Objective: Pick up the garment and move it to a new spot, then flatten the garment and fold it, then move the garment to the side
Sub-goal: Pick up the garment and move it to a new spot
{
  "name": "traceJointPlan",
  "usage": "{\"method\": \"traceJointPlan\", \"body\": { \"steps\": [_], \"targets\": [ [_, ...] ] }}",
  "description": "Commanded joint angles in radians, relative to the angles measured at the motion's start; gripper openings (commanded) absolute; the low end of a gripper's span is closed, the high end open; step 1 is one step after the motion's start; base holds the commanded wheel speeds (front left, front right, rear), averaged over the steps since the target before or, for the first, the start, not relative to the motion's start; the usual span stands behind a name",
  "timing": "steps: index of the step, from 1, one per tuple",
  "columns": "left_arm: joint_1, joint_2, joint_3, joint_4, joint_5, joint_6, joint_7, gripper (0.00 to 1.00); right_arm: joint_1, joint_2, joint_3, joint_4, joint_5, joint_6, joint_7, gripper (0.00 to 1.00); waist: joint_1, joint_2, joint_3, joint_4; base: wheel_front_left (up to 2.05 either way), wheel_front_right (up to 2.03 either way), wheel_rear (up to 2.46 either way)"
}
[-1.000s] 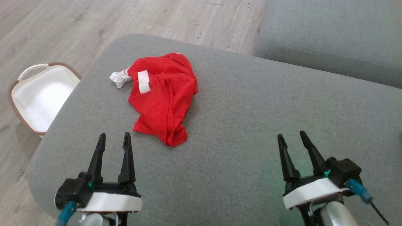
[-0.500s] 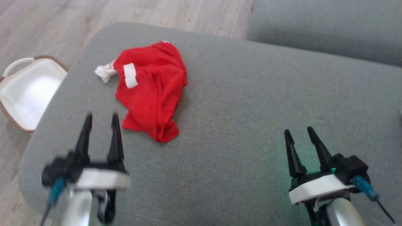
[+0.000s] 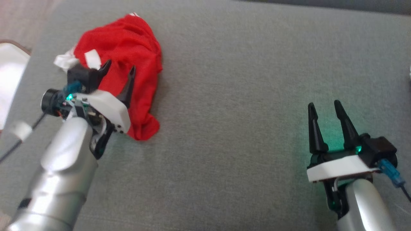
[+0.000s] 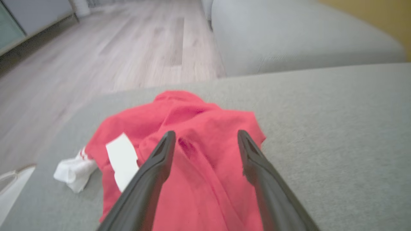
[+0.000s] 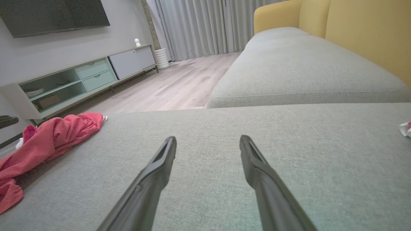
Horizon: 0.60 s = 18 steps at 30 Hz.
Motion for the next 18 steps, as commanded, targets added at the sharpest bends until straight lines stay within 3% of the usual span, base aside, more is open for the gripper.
{"method": "traceJointPlan", "body": {
  "steps": [1,9,10,11,14,18],
  "targets": [
    [-0.074,0.056,-0.007,0.022,-0.044,0.002,0.054,1.0,-0.043,-0.003,0.021,-0.039,-0.006,-0.001,-0.011,1.0,-0.0003,0.0,0.042,-0.033,0.0,0.0,0.0],
    [-0.145,0.081,-0.128,0.134,-0.194,0.002,0.155,1.0,-0.074,-0.003,0.014,-0.054,-0.006,-0.001,-0.011,1.0,-0.0003,0.0,0.09,-0.069,0.0,0.0,0.0],
    [-0.148,0.086,-0.144,0.139,-0.214,0.002,0.157,0.34,-0.075,-0.003,0.012,-0.055,-0.006,-0.001,-0.011,1.0,-0.0003,0.0,0.092,-0.072,0.0,0.0,0.0],
    [-0.15,0.091,-0.155,0.142,-0.235,0.002,0.152,0.0,-0.076,-0.003,0.01,-0.057,-0.006,-0.001,-0.011,1.0,-0.0003,0.0,0.094,-0.074,0.0,0.0,0.0],
    [-0.161,0.109,-0.17,0.142,-0.275,0.002,0.088,0.0,-0.076,-0.003,0.004,-0.058,-0.006,-0.001,-0.011,1.0,-0.0003,0.0,0.092,-0.078,0.0,0.0,0.0],
    [-0.181,0.134,-0.158,0.13,-0.306,0.002,-0.087,0.0,-0.068,-0.003,-0.006,-0.052,-0.004,-0.001,-0.011,1.0,-0.0003,0.0,0.064,-0.075,0.0,0.0,0.0]
  ]
}}
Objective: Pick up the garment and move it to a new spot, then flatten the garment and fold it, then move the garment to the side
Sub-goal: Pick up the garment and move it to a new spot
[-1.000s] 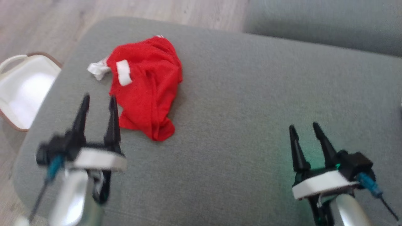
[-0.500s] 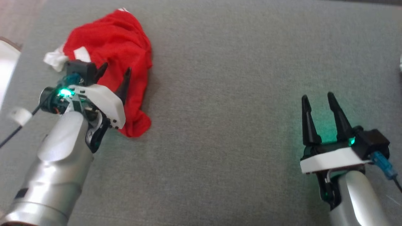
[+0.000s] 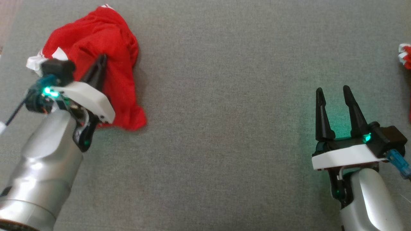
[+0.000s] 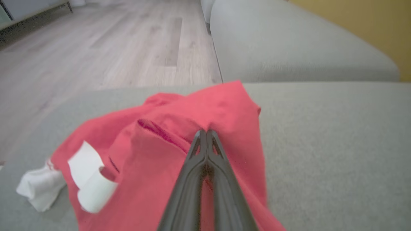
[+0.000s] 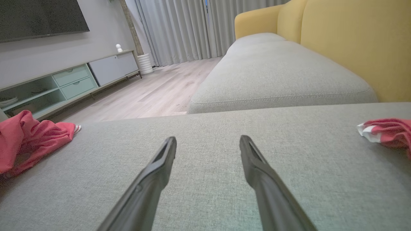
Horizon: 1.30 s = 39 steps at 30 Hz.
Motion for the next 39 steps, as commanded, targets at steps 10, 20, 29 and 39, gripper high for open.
{"method": "traceJointPlan", "body": {
  "steps": [10,20,29,39],
  "targets": [
    [-0.039,0.096,0.068,-0.21,0.022,0.009,-0.189,0.0,0.019,-0.002,0.034,-0.009,0.035,-0.001,-0.011,1.0,0.0,0.0,-0.126,0.013,0.0,0.0,0.0],
    [0.022,0.159,0.069,-0.508,0.124,0.046,-0.184,0.0,0.029,-0.002,0.054,-0.012,0.067,-0.001,-0.011,1.0,0.0,0.0,-0.166,-0.04,0.0,0.0,0.0],
    [-0.04,0.186,-0.019,-0.62,0.169,0.02,-0.105,0.0,0.004,-0.002,0.07,-0.033,0.094,-0.001,-0.011,1.0,0.0,0.0,-0.124,-0.149,0.0,0.0,0.0],
    [-0.24,0.17,-0.241,-0.628,0.162,0.002,-0.028,0.0,-0.064,-0.002,0.139,-0.059,0.158,-0.001,-0.011,1.0,0.0,0.0,-0.026,-0.345,0.0,0.0,0.0]
  ]
}}
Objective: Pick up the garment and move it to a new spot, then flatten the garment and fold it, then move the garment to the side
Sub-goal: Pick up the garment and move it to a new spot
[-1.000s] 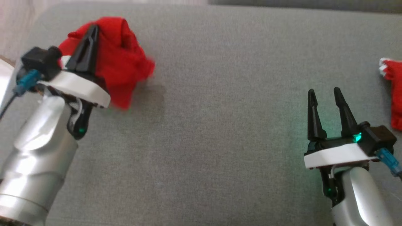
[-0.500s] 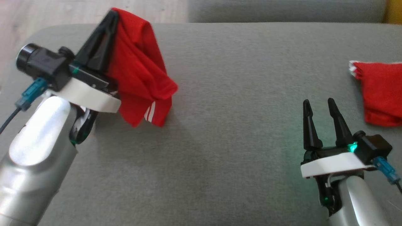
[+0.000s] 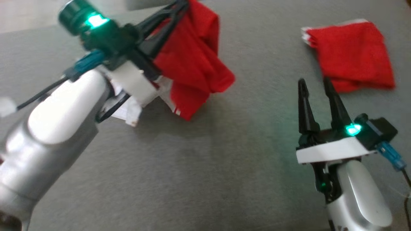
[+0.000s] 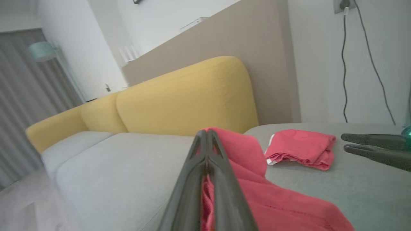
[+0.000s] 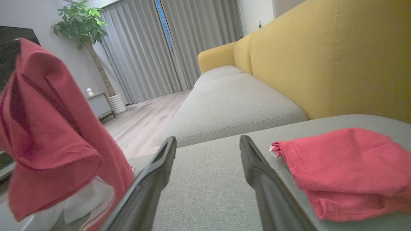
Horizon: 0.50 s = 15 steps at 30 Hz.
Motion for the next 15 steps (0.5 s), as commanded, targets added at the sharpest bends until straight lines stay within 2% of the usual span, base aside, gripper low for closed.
{"method": "traceJointPlan", "body": {
  "steps": [1,3,4,5,10,15],
  "targets": [
    [-0.091,0.024,0.007,-0.011,-0.018,0.002,0.003,0.0,-0.036,-0.002,0.034,-0.039,0.012,-0.001,-0.011,1.0,-0.0001,0.0,0.06,-0.082,0.0,0.0,0.0],
    [-0.141,0.011,-0.049,0.028,-0.046,0.002,0.002,0.0,-0.046,-0.002,0.044,-0.044,0.026,-0.001,-0.011,1.0,-0.0001,0.0,0.08,-0.111,0.0,0.0,0.0],
    [-0.163,0.002,-0.067,0.056,-0.061,0.002,-0.005,0.63,-0.05,-0.002,0.046,-0.046,0.032,-0.001,-0.011,1.0,-0.0001,0.0,0.088,-0.121,0.0,0.0,0.0],
    [-0.184,-0.007,-0.078,0.088,-0.072,0.002,-0.014,1.0,-0.054,-0.002,0.05,-0.048,0.037,-0.001,-0.011,1.0,-0.0001,0.0,0.097,-0.131,0.0,0.0,0.0],
    [-0.252,-0.052,-0.096,0.248,-0.093,0.002,-0.098,1.0,-0.059,-0.002,0.05,-0.055,0.044,-0.001,-0.011,1.0,-0.0001,0.0,0.112,-0.141,0.0,0.0,0.0],
    [-0.244,-0.075,-0.076,0.327,-0.096,0.002,-0.152,1.0,-0.051,-0.002,0.023,-0.051,0.021,-0.001,-0.011,1.0,-0.0001,0.0,0.092,-0.09,0.0,0.0,0.0]
  ]
}}
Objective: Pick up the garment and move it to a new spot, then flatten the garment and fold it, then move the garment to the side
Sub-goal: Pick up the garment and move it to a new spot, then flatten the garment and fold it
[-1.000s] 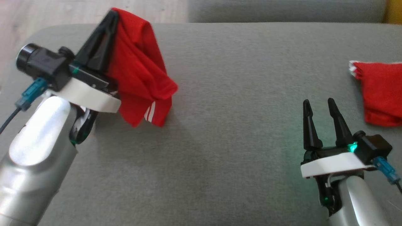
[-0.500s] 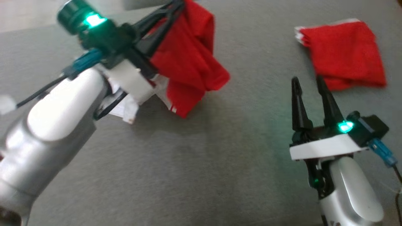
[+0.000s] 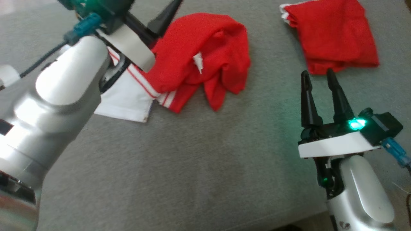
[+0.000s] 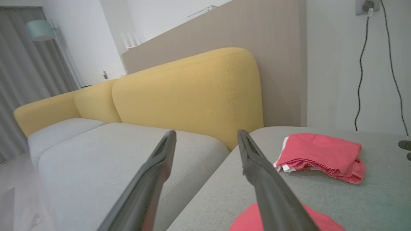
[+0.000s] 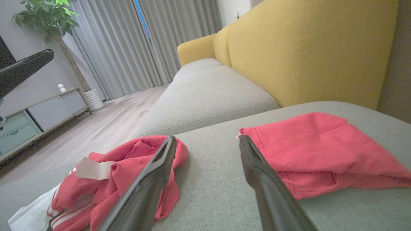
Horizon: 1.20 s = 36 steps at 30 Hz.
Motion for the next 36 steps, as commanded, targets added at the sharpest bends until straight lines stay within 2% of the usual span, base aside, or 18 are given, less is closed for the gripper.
{"method": "traceJointPlan", "body": {
  "steps": [1,7,13,18,19,23,28,32,36],
  "targets": [
    [-0.036,0.027,0.063,-0.007,-0.009,0.002,-0.013,1.0,-0.021,-0.002,0.009,-0.033,-0.016,-0.001,-0.011,1.0,-0.0001,0.0,-0.024,0.042,0.0,0.0,0.0],
    [0.069,0.04,0.16,-0.048,-0.005,0.03,-0.02,1.0,-0.001,-0.002,-0.036,-0.024,-0.074,-0.001,-0.011,1.0,-0.0001,0.0,-0.085,0.16,0.0,0.0,0.0],
    [0.287,0.065,0.282,-0.144,0.019,0.071,-0.021,1.0,0.042,-0.002,-0.067,-0.003,-0.129,-0.001,-0.011,1.0,-0.0001,0.0,-0.165,0.273,0.0,0.0,0.0],
    [0.507,0.059,0.383,-0.225,0.028,0.107,-0.021,1.0,0.086,-0.002,-0.062,0.019,-0.147,-0.001,-0.011,1.0,-0.0001,0.0,-0.222,0.333,0.0,0.0,0.0],
    [0.507,0.059,0.383,-0.225,0.028,0.107,-0.021,1.0,0.086,-0.002,-0.062,0.019,-0.147,-0.001,-0.011,1.0,-0.0001,0.0,-0.222,0.333,0.0,0.0,0.0],
    [0.683,0.019,0.467,-0.283,0.038,0.14,-0.021,1.0,0.12,-0.002,-0.05,0.031,-0.148,-0.001,-0.011,1.0,-0.0001,0.0,-0.255,0.362,0.0,0.0,0.0],
    [0.862,-0.064,0.598,-0.339,0.083,0.187,-0.021,1.0,0.145,-0.002,-0.035,0.039,-0.143,-0.001,-0.011,1.0,-0.0001,0.0,-0.277,0.374,0.0,0.0,0.0],
    [0.939,-0.128,0.678,-0.378,0.146,0.168,-0.021,1.0,0.144,-0.002,-0.029,0.038,-0.15,-0.001,-0.011,1.0,-0.0001,0.0,-0.276,0.379,0.0,0.0,0.0],
    [0.97,-0.188,0.746,-0.392,0.208,0.113,-0.021,1.0,0.118,-0.002,-0.014,0.032,-0.185,-0.001,-0.011,1.0,-0.0001,0.0,-0.261,0.387,0.0,0.0,0.0]
  ]
}}
